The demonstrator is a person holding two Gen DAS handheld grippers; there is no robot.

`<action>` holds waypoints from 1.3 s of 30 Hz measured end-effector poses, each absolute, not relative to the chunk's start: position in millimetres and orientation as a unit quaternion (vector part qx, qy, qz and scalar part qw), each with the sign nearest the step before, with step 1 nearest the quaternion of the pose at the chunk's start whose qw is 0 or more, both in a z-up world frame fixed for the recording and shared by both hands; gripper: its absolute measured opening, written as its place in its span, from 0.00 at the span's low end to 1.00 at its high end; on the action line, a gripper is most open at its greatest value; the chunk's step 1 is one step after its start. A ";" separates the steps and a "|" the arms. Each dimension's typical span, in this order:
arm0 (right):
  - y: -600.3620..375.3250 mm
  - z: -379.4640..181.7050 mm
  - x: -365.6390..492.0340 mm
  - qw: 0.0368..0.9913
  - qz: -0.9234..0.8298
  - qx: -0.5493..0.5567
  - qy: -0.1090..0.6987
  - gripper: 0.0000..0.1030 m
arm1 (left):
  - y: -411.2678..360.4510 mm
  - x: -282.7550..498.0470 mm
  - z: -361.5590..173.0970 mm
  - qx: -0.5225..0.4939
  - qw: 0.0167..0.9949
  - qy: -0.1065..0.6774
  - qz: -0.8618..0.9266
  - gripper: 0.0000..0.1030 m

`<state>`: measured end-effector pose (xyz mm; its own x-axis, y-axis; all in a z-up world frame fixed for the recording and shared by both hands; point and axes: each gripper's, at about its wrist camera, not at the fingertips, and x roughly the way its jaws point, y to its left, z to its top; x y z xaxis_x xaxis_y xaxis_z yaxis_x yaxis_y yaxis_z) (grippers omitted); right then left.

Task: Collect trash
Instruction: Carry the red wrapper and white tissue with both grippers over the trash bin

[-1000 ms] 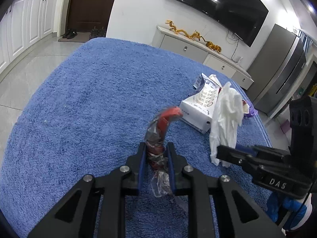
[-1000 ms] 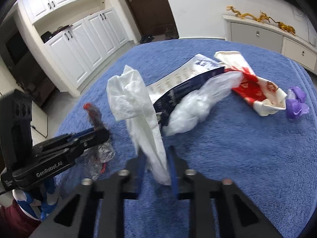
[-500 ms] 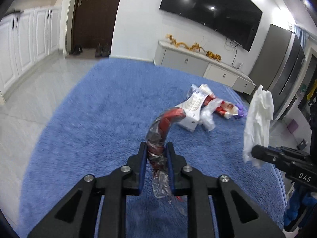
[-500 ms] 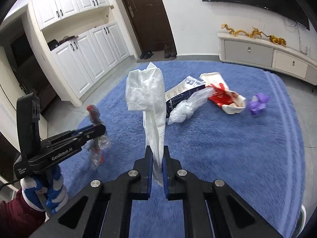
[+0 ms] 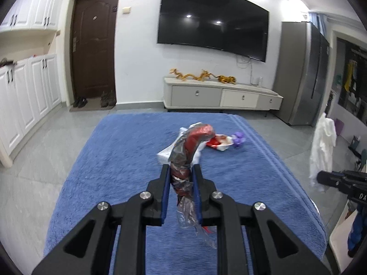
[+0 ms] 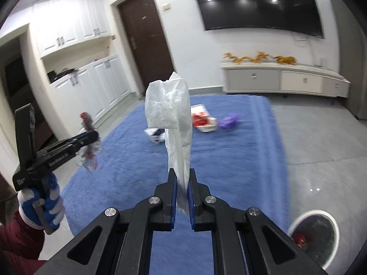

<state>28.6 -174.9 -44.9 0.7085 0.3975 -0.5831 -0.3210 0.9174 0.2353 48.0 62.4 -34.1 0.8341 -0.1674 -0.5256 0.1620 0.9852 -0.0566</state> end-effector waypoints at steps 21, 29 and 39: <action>-333.9 -78.0 -41.4 0.942 0.056 0.170 0.285 0.09 | -123.5 49.5 -30.9 0.144 0.935 0.275 -0.171 0.17; -371.7 -104.7 -57.8 0.934 0.018 0.201 0.294 0.09 | -178.2 56.0 -48.6 0.189 0.915 0.288 -0.210 0.17; -406.3 -129.4 -71.2 0.924 -0.023 0.224 0.310 0.09 | -239.4 55.9 -73.2 0.230 0.889 0.304 -0.252 0.17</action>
